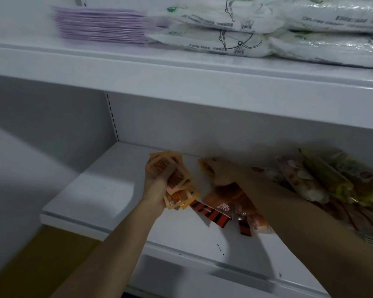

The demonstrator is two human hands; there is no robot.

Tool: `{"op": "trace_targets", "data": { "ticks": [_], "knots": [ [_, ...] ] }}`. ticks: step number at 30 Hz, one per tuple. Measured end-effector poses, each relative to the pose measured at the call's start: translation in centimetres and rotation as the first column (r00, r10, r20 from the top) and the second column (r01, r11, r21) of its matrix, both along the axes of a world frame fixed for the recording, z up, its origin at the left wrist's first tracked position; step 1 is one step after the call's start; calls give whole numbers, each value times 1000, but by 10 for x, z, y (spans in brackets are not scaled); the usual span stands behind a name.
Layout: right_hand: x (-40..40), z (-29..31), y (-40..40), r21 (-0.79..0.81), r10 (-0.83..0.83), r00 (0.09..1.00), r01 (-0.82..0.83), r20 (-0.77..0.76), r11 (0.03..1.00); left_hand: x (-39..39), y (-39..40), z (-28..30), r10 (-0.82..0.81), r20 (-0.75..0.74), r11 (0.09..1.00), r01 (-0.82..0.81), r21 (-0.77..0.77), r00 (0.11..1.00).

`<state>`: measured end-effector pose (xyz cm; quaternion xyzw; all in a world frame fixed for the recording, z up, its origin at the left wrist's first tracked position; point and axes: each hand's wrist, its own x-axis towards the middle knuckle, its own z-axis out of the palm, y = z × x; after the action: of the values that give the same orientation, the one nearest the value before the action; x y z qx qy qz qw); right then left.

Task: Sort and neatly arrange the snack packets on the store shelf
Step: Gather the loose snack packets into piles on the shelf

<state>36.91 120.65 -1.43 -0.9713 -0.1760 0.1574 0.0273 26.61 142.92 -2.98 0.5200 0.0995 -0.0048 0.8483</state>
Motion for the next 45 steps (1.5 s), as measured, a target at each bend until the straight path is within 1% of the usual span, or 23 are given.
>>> {"op": "trace_targets", "data": {
  "ticks": [3, 6, 9, 11, 13, 15, 16, 18, 22, 26, 27, 28, 30, 31, 32, 34, 35, 36, 37, 39, 41, 43, 45],
  "knots": [
    [9, -5, 6, -142, 81, 985, -59, 151, 988, -5, 5, -1, -10, 17, 999, 11, -38, 1000],
    [9, -4, 13, -140, 101, 963, -67, 251, 988, -8, 9, -3, -21, 20, 998, 22, -59, 1000],
    [5, 0, 12, -3, 24, 934, -25, 355, 1000, -12, 12, 1, -40, 25, 997, 42, -69, 999],
    [-11, 9, 12, 161, -67, 912, 1, 404, 987, -15, 11, 6, -43, 5, 998, 43, -49, 999],
    [-37, 22, 17, 359, -91, 881, -93, 464, 929, -14, 7, 9, -16, -26, 1000, 16, 25, 1000],
    [-72, 38, 25, 446, -18, 850, -258, 527, 857, -14, -3, 17, 10, -44, 995, -5, 98, 999],
    [-90, 47, 29, 452, 9, 846, -294, 533, 842, -14, -11, 23, -4, -31, 995, 7, 97, 1000],
    [-115, 59, 31, 429, 29, 864, -278, 502, 859, -16, -30, 38, -69, -14, 997, 69, 43, 998],
    [-136, 72, 7, 454, 18, 903, -233, 430, 860, -31, -69, 66, -241, -85, 959, 224, -173, 967],
    [-163, 90, -48, 572, -33, 967, -123, 254, 811, -46, -119, 80, -274, -50, 961, 271, -63, 960],
    [-172, 94, -65, 644, -52, 979, -89, 196, 760, -49, -133, 82, -295, -40, 954, 291, -74, 955],
    [-181, 96, -84, 744, -79, 986, -58, 147, 665, -52, -148, 83, -327, -14, 942, 325, -82, 945],
    [-202, 98, -124, 922, -194, 978, 2, 79, 386, -59, -182, 89, -394, 48, 916, 396, -58, 918],
    [-211, 95, -146, 958, -290, 954, 11, 77, 288, -62, -202, 91, -399, 57, 916, 401, -25, 915],
    [-222, 94, -167, 964, -389, 915, 4, 104, 267, -65, -223, 90, -412, 57, 911, 412, 7, 909],
    [-242, 87, -215, 955, -532, 839, 52, 117, 292, -84, -272, 95, -456, 27, 888, 454, 72, 889],
    [-256, 86, -240, 957, -572, 817, 100, 79, 274, -96, -299, 98, -476, 11, 876, 472, 100, 880],
    [-271, 85, -265, 961, -582, 813, 140, 25, 238, -107, -325, 100, -473, -7, 871, 468, 150, 881],
    [-285, 84, -293, 955, -578, 816, 177, -7, 239, -121, -352, 103, -460, -16, 865, 453, 214, 888],
    [-313, 83, -348, 908, -607, 795, 241, 18, 342, -144, -404, 104, -463, -2, 811, 424, 403, 887],
    [-336, 83, -401, 848, -650, 760, 332, 19, 413, -165, -458, 106, -513, 24, 722, 417, 552, 858],
    [-353, 84, -451, 787, -686, 725, 389, 59, 479, -179, -510, 106, -573, 48, 648, 416, 638, 818],
    [-366, 89, -496, 741, -733, 674, 446, 91, 502, -184, -562, 103, -600, 48, 599, 409, 688, 798]
  ]
}}
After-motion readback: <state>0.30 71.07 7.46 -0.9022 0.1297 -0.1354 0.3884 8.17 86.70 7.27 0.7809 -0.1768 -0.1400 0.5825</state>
